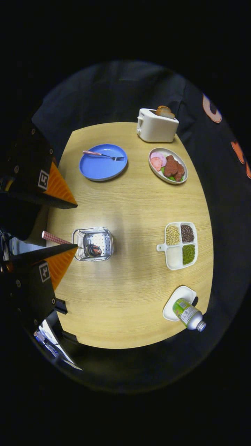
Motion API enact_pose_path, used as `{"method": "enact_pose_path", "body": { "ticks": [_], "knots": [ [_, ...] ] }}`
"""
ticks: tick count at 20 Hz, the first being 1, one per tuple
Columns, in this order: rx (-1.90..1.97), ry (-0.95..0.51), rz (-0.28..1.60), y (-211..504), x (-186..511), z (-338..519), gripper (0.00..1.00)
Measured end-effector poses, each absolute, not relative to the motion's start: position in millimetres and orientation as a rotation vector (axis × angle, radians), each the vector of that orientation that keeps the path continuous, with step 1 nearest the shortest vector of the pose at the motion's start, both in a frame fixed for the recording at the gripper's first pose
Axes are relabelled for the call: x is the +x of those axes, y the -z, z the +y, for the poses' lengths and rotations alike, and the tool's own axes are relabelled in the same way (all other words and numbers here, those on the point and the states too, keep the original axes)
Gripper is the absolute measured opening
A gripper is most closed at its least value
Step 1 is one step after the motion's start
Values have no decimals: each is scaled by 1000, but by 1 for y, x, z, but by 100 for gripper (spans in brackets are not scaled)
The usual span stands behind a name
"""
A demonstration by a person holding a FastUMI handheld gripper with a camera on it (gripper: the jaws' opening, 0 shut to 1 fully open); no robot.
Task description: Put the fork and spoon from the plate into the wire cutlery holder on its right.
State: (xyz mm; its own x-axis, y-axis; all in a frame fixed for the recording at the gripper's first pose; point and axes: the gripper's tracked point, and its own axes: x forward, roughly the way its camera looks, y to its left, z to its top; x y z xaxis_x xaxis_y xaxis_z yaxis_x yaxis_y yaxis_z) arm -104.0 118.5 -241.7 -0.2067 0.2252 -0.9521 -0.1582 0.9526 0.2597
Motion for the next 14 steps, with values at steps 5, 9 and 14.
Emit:
{"method": "enact_pose_path", "body": {
  "ticks": [5, 9, 14],
  "knots": [
    [78, -383, 1593, 224, -95, 150, 79],
    [72, -417, 1437, 205, -82, 178, 87],
    [77, -439, 1228, 180, -64, 217, 91]
  ]
}}
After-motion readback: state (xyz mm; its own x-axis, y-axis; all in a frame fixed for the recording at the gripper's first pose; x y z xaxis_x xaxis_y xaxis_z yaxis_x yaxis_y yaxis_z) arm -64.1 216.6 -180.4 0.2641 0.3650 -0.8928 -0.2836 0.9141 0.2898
